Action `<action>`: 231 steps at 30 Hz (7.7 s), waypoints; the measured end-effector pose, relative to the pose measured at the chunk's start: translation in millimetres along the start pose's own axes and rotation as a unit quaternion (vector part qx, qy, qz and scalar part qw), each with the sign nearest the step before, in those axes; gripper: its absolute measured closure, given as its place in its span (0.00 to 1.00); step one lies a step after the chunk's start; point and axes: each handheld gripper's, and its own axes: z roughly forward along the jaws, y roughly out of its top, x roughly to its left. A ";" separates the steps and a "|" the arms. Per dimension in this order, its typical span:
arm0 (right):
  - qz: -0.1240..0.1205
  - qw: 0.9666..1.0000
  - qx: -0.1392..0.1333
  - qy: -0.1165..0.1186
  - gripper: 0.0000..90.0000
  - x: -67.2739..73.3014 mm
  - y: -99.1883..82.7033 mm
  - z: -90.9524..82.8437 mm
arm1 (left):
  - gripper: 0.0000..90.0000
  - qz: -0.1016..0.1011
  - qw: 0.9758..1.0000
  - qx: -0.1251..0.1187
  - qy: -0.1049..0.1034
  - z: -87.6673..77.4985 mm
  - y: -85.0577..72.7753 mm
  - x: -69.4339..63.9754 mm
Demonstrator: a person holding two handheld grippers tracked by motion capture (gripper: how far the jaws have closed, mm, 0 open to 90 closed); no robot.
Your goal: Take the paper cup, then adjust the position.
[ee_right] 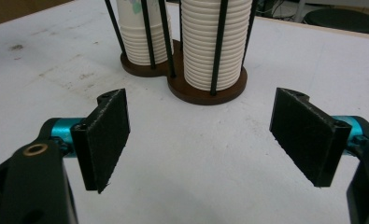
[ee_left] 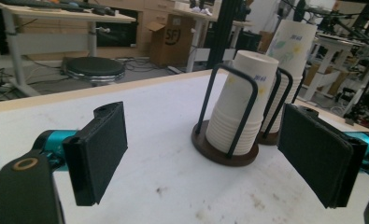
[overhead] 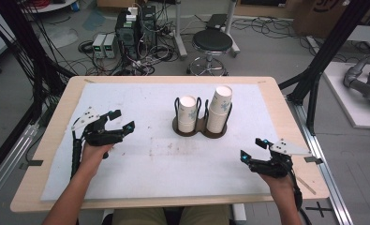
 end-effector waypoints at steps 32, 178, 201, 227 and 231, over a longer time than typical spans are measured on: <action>-0.001 1.000 0.006 0.012 0.23 0.4 0.5 4.1 | 0.18 0.062 0.985 0.131 -0.098 180.5 52.7 -54.1; -0.141 0.933 0.033 0.329 0.30 129.1 54.9 127.7 | 0.41 0.068 0.969 0.078 -0.224 30.3 8.9 -116.0; -0.181 0.931 0.070 0.308 0.38 120.1 58.1 121.6 | 0.14 0.058 0.969 0.097 -0.221 25.4 11.5 -104.6; -0.296 0.889 0.190 0.292 0.38 123.9 93.9 117.5 | 0.15 0.080 0.958 0.141 -0.237 28.9 6.3 -106.7; -0.309 0.880 0.204 0.298 0.38 127.3 98.4 118.3 | 0.16 0.084 0.955 0.149 -0.242 29.9 4.9 -108.3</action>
